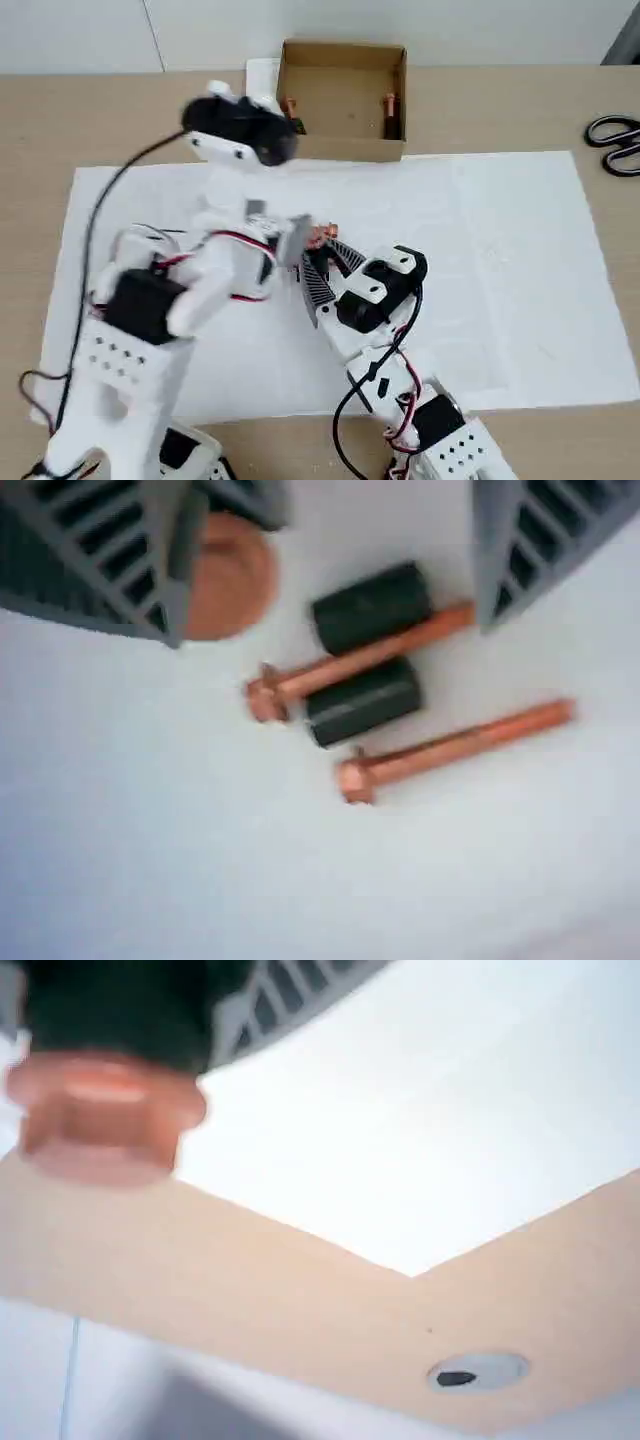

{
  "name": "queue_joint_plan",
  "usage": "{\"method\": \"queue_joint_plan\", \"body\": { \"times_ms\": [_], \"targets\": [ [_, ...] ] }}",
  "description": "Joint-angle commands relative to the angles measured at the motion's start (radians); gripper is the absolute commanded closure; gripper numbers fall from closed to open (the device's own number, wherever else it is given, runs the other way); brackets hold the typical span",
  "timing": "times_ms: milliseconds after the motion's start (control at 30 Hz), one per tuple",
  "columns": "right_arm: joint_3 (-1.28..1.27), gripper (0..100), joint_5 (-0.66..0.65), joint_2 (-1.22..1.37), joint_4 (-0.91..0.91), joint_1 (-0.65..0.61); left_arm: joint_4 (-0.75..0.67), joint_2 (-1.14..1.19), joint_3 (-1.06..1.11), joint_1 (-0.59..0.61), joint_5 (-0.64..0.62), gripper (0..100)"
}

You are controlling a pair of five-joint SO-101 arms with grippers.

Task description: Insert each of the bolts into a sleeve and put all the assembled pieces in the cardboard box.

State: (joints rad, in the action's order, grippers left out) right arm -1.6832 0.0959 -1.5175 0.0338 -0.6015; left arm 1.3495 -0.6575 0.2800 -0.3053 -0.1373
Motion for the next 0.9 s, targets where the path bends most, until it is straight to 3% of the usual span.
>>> {"method": "queue_joint_plan", "body": {
  "times_ms": [0,133,233,400,567,700,867],
  "targets": [
    [-0.008,99.5,-0.009,-0.015,-0.024,-0.004,0.035,-0.008,-0.087,0.201,0.055,82],
    [-0.008,99.5,-0.011,-0.007,-0.024,0.016,0.110,-0.005,-0.087,0.400,0.063,82],
    [-0.003,99.5,-0.011,-0.005,-0.022,0.102,0.190,0.000,-0.068,0.476,0.110,82],
    [0.135,99.5,-0.011,-0.004,0.170,0.268,0.213,-0.006,0.038,0.476,0.186,82],
    [0.376,99.5,-0.012,0.065,0.306,0.278,0.213,-0.006,0.067,0.476,0.184,82],
    [0.566,99.5,-0.052,0.318,0.291,0.278,0.212,-0.006,0.067,0.474,0.183,82],
    [0.841,99.5,-0.052,0.754,0.134,0.278,0.212,-0.006,0.067,0.474,0.183,82]
  ]
}}
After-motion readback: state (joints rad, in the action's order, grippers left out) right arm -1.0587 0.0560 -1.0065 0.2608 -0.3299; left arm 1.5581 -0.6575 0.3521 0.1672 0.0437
